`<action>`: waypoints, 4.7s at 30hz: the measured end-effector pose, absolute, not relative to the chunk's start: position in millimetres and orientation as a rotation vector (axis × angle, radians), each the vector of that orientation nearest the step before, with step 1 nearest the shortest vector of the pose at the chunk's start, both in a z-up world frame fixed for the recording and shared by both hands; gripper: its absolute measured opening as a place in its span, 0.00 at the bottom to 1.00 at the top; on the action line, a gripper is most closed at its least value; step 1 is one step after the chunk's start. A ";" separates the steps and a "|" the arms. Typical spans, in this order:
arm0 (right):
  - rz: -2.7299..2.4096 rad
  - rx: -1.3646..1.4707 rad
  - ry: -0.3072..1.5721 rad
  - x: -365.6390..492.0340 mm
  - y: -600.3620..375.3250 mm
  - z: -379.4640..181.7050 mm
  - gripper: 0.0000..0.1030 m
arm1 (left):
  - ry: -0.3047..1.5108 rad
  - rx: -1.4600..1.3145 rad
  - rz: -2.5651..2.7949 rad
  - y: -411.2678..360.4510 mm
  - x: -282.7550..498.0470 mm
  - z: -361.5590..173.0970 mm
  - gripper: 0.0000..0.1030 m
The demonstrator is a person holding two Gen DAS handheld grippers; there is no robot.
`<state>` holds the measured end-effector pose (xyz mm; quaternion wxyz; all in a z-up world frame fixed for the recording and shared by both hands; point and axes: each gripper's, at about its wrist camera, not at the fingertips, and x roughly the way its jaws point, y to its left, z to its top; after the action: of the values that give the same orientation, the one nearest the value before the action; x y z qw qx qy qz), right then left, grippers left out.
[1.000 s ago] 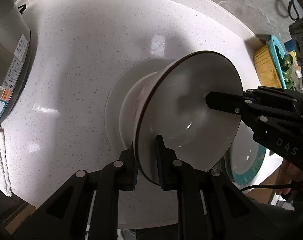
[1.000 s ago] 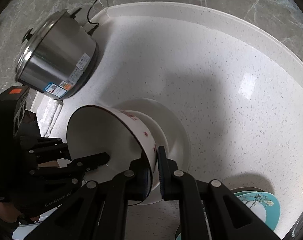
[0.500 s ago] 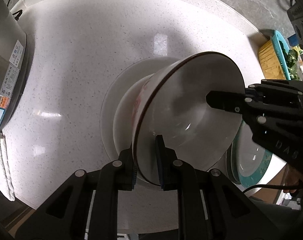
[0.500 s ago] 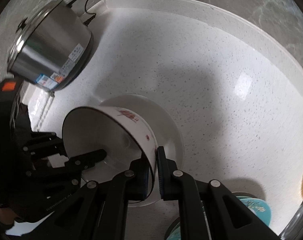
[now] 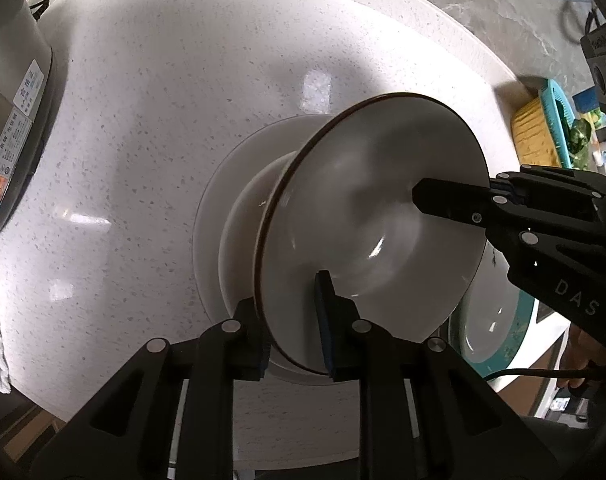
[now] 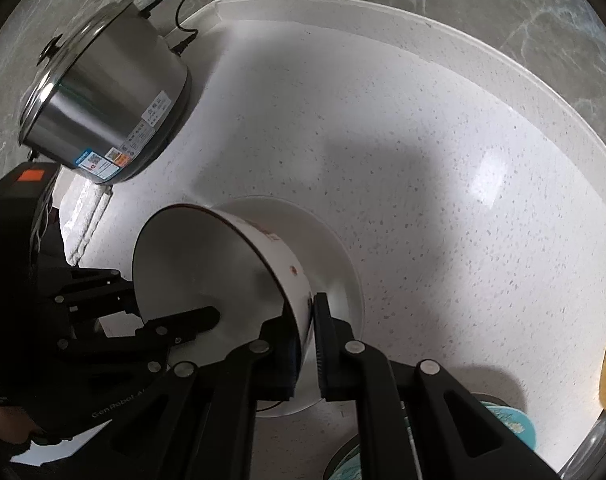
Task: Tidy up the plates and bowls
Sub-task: 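Lower the red-patterned bowl into the white bowls with both tools, then open both tools and release the red-patterned bowl, then grip the rim of the bowl stack with both tools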
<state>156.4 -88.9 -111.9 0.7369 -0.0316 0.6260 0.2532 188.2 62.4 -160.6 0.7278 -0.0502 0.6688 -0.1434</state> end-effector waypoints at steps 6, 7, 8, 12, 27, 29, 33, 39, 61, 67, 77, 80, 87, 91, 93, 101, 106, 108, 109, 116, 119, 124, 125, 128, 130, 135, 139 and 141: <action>0.572 -0.038 1.404 161.0 -91.1 -115.3 0.08 | 1.475 -0.138 -0.308 63.9 184.9 -159.5 0.19; 0.576 -0.031 1.412 161.9 -92.1 -116.3 0.08 | 1.471 -0.151 -0.312 65.6 183.8 -158.8 0.21; 0.580 -0.025 1.425 163.0 -92.5 -117.6 0.08 | 1.470 -0.154 -0.311 65.6 183.5 -158.1 0.22; 0.585 -0.067 1.444 164.1 -87.3 -118.3 0.08 | 1.464 -0.174 -0.323 65.2 184.5 -155.7 0.32; 0.581 -0.153 1.465 167.0 -71.9 -120.6 0.11 | 1.413 -0.232 -0.378 73.0 183.3 -140.9 0.56; 0.574 -0.172 1.458 165.2 -68.2 -120.1 0.11 | 1.404 -0.259 -0.383 81.7 181.3 -140.1 0.56; 0.562 -0.214 1.431 160.5 -62.1 -118.4 0.12 | 1.382 -0.337 -0.392 95.8 178.2 -137.1 0.56; 0.547 -0.266 1.386 155.7 -57.0 -117.6 0.13 | 1.332 -0.394 -0.359 117.2 173.9 -126.7 0.66; 0.464 -0.132 1.284 163.9 -100.9 -95.2 0.35 | 1.323 -0.475 -0.356 161.9 152.2 -146.4 0.66; 0.444 -0.085 1.286 162.3 -133.3 -106.6 0.37 | 1.305 -0.461 -0.370 179.6 142.4 -148.1 0.66; 0.514 -0.060 1.330 152.4 -140.4 -124.1 0.45 | 1.267 -0.318 -0.374 185.1 132.8 -162.3 0.66; 0.527 -0.068 1.332 151.4 -137.3 -126.6 0.52 | 1.276 -0.292 -0.365 180.5 131.1 -170.0 0.66; 0.530 -0.068 1.349 152.0 -135.1 -135.5 0.58 | 1.275 -0.271 -0.353 179.6 132.3 -180.6 0.68; 0.524 -0.069 1.363 153.1 -135.9 -141.6 0.58 | 1.278 -0.231 -0.361 177.9 137.5 -180.4 0.69; 0.525 -0.069 1.369 152.7 -135.7 -144.7 0.58 | 1.283 -0.214 -0.360 176.1 140.8 -179.9 0.70; 0.525 -0.070 1.387 152.0 -132.5 -155.9 0.58 | 1.321 -0.218 -0.316 167.8 149.7 -181.5 0.71; 0.525 -0.074 1.398 152.6 -129.3 -164.5 0.58 | 1.357 -0.253 -0.262 160.7 153.9 -191.3 0.71; 0.523 -0.081 1.400 152.9 -127.4 -167.6 0.57 | 1.359 -0.262 -0.235 159.9 154.5 -194.1 0.73; 0.522 -0.069 1.394 153.8 -128.8 -167.6 0.57 | 1.360 -0.261 -0.225 159.4 155.1 -195.3 0.75; 0.549 -0.019 1.374 159.8 -141.8 -168.0 0.52 | 1.361 -0.303 -0.249 162.4 154.3 -204.8 0.79; 0.599 0.052 1.391 162.6 -145.1 -171.8 0.43 | 1.333 -0.309 -0.293 162.3 151.1 -208.8 0.77; 0.660 0.092 1.397 162.5 -149.5 -178.2 0.43 | 1.304 -0.301 -0.355 162.9 150.9 -210.4 0.72; 0.675 0.102 1.396 162.2 -150.8 -180.2 0.43 | 1.299 -0.304 -0.363 163.2 151.1 -211.4 0.72; 0.705 0.137 1.393 161.8 -154.5 -184.0 0.43 | 1.303 -0.329 -0.381 164.4 152.4 -215.9 0.72; 0.715 0.153 1.394 163.3 -156.9 -184.9 0.43 | 1.299 -0.319 -0.387 164.2 153.7 -216.5 0.72; 0.721 0.164 1.389 166.5 -158.5 -185.9 0.43 | 1.304 -0.292 -0.410 159.1 157.3 -216.7 0.71; 0.733 0.167 1.388 169.1 -158.1 -186.7 0.43 | 1.308 -0.318 -0.451 155.7 158.2 -215.3 0.62; 0.736 0.158 1.388 169.4 -157.3 -186.3 0.40 | 1.301 -0.320 -0.481 150.4 157.2 -213.7 0.48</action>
<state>169.4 -157.3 -186.3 0.7040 0.0711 0.6242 0.3311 157.2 150.4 -213.7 0.7571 -0.1467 0.5971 -0.2206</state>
